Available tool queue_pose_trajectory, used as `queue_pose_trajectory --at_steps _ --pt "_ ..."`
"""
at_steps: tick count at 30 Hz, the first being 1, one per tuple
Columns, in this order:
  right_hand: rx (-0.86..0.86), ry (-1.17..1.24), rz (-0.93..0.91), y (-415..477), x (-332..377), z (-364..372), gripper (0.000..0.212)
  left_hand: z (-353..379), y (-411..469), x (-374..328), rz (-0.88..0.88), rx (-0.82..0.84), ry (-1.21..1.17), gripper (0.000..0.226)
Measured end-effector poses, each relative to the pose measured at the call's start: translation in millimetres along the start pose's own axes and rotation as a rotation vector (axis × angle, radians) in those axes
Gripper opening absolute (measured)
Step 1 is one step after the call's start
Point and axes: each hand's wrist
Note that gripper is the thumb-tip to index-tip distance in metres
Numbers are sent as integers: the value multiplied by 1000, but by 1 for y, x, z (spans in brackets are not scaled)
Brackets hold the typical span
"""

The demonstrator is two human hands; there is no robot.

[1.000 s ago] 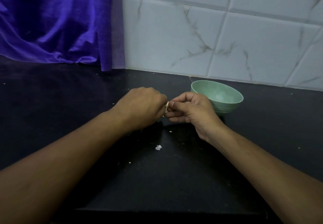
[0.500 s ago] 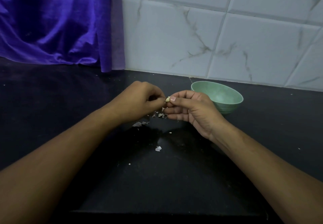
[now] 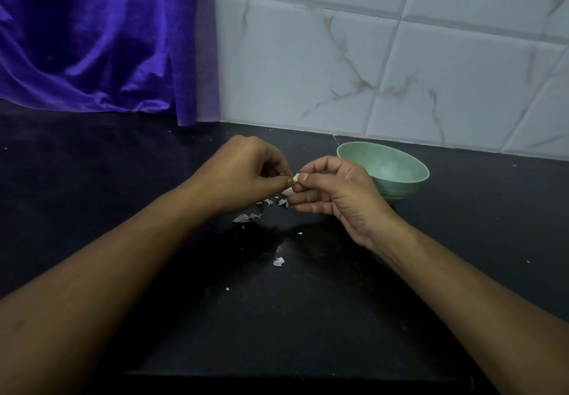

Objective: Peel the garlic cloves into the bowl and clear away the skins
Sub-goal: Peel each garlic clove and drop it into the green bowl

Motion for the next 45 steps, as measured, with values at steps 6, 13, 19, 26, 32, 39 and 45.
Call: queue_pose_trajectory --at_steps 6,13,19,26,32,39,45 --pt "5 3 8 -2 0 1 8 3 -2 -5 -35 -45 12 5" --pt "38 21 18 -3 3 -1 1 6 -4 -11 -44 -83 -14 16" --pt "78 -52 -7 -3 -1 1 11 7 -3 -9 -99 -125 -21 22" --pt "101 -87 -64 -1 -3 1 15 2 -2 -9 -205 -73 -123 9" --pt "53 38 -104 1 -1 1 8 5 0 -3 -259 -5 -308 15" --pt "60 51 -101 2 2 -2 11 6 2 2 -289 75 -452 18" --pt "36 10 -87 2 1 -4 11 2 3 4 -237 24 -463 29"
Point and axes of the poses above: each hand's wrist, its own y-axis towards the middle knuckle, its own z-axis out of the palm, x = y × z, and after that the axes turned 2 degrees about -x, right-handed
